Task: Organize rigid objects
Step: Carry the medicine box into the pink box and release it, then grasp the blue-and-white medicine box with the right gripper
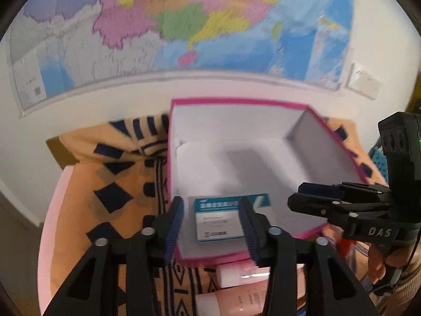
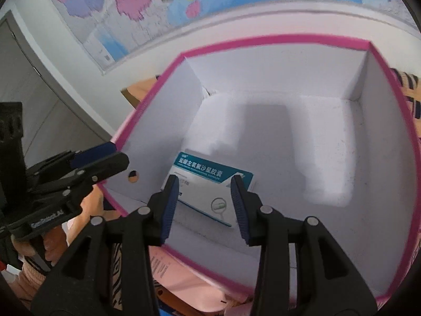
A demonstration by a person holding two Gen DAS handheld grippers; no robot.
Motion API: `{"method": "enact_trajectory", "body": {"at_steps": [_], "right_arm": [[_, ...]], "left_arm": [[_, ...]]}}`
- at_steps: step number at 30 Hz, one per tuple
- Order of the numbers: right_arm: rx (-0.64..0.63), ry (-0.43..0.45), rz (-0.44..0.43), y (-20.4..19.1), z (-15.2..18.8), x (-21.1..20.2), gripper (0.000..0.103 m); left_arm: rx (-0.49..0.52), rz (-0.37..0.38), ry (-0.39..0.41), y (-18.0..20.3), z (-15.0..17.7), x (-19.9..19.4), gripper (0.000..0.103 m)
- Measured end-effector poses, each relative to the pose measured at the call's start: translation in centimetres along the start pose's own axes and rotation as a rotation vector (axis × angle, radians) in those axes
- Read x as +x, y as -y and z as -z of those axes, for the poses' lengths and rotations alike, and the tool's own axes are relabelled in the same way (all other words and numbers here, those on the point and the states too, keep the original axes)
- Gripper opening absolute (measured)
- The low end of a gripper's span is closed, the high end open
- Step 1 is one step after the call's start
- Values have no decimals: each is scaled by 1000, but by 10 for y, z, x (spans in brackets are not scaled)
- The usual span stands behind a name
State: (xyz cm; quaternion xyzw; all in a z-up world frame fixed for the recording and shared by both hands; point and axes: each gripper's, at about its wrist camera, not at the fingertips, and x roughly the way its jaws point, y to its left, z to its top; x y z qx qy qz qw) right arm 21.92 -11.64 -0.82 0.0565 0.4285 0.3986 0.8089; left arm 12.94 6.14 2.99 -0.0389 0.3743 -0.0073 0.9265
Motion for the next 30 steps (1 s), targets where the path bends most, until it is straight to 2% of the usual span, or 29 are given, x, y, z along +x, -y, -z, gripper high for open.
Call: {"method": "enact_trajectory", "body": {"at_steps": [5, 7, 12, 15, 19, 25, 30], "right_arm": [[-57, 107, -54, -8, 14, -50, 50], [-78, 140, -63, -11, 23, -71, 50], [-92, 183, -99, -11, 51, -104, 50], [-100, 166, -118, -12, 72, -112, 50], [-121, 100, -126, -12, 99, -110, 50], [-127, -17, -113, -13, 137, -87, 50], [-111, -63, -115, -12, 152, -72, 50]], "left_arm": [[31, 78, 108, 10, 16, -34, 58], [37, 113, 119, 14, 25, -44, 60], [54, 146, 110, 27, 49, -53, 61], [50, 164, 72, 32, 70, -52, 61], [14, 180, -7, 29, 102, -46, 61], [-16, 184, -90, 32, 138, -40, 61], [-25, 200, -136, 36, 154, -37, 61]]}}
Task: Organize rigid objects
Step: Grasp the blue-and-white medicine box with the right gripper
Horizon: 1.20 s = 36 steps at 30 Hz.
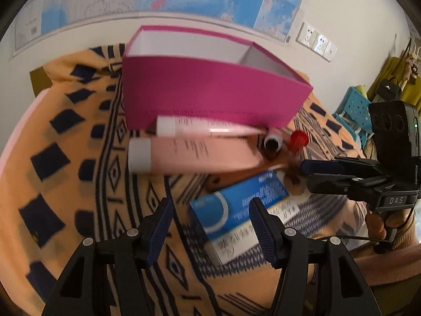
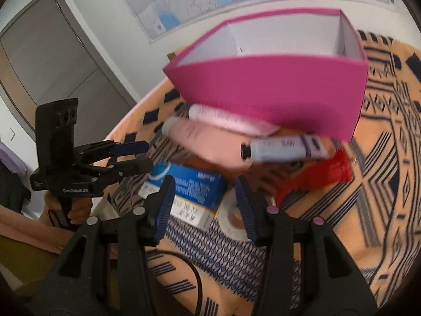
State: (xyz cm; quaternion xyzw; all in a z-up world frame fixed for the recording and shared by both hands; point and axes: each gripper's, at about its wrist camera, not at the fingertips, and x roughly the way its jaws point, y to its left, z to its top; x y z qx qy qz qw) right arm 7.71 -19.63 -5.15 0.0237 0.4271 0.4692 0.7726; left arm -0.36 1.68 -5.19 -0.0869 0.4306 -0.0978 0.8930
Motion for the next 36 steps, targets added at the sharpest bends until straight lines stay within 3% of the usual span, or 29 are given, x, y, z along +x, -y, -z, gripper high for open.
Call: {"method": "enact_trajectory", "body": {"at_steps": [10, 18, 36], "right_arm": [[-8, -55, 14, -8, 19, 21, 47], [-13, -57, 33, -14, 20, 33, 39], [-24, -7, 20, -22, 14, 21, 39]], "left_arm": [[10, 19, -32, 4, 16, 0, 59], [-12, 74, -60, 3, 24, 5, 50], [-13, 72, -4, 4, 15, -13, 48]]}}
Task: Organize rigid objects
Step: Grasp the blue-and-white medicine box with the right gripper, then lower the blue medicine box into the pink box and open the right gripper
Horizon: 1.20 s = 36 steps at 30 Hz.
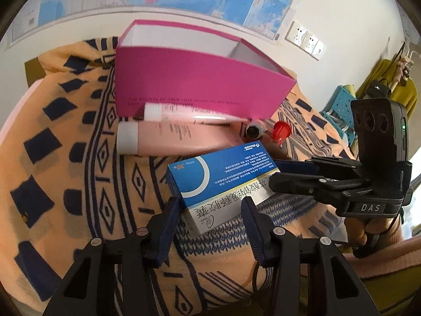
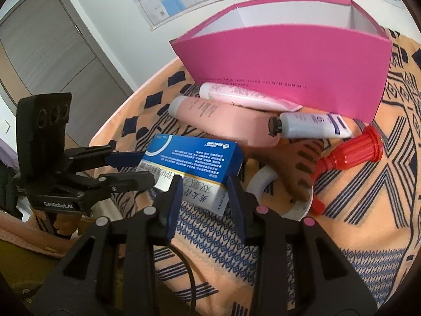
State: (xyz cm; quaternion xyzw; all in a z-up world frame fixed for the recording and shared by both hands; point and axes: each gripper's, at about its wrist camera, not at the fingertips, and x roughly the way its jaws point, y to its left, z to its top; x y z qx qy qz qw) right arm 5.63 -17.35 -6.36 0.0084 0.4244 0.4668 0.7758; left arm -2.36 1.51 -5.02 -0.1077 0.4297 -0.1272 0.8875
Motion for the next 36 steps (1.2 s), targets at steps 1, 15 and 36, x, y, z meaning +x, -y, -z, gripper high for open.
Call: {"method": "enact_trajectory", "body": {"at_steps": [1, 15, 36], "right_arm": [[-3, 10, -2, -1, -2, -3, 39], [-51, 121, -39, -9, -47, -30, 39], [-70, 255, -23, 7, -138, -27, 39]], "left_arm": [[3, -5, 8, 1, -2, -2, 48], [67, -66, 102, 5, -55, -23, 48], [103, -131, 144, -19, -164, -7, 48]]}}
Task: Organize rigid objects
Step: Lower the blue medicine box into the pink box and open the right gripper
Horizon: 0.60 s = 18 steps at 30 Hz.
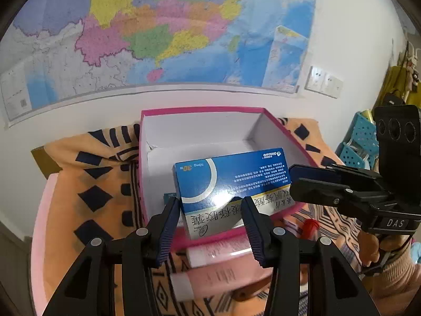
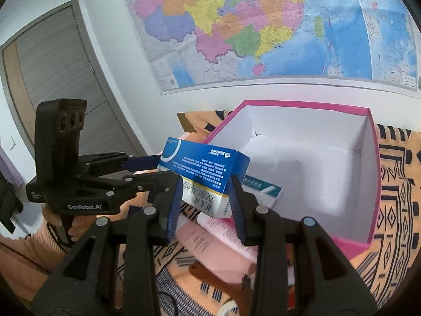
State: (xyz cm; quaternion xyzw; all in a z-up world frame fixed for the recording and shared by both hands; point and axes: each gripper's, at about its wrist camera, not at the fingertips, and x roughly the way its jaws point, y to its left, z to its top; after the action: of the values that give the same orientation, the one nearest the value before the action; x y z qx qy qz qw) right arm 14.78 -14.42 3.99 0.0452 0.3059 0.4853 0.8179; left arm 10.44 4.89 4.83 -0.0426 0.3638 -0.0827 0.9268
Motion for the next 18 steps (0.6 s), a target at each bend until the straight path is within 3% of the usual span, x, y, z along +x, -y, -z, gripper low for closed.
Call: {"method": "enact_trajectory", "body": {"at_steps": [4, 6, 12, 18], "right_arm": [[36, -18, 5, 12, -6, 15, 38], [58, -37, -40, 16, -8, 25, 31], [64, -94, -12, 19, -7, 54, 28], [117, -89, 41, 41, -5, 44, 28]], "left_arm": [[-24, 20, -41, -8, -7, 19, 42], [-25, 44, -62, -6, -8, 28, 41], [-13, 3, -89, -1, -7, 46, 39], [-14, -39, -59, -8, 1, 38, 39]]}}
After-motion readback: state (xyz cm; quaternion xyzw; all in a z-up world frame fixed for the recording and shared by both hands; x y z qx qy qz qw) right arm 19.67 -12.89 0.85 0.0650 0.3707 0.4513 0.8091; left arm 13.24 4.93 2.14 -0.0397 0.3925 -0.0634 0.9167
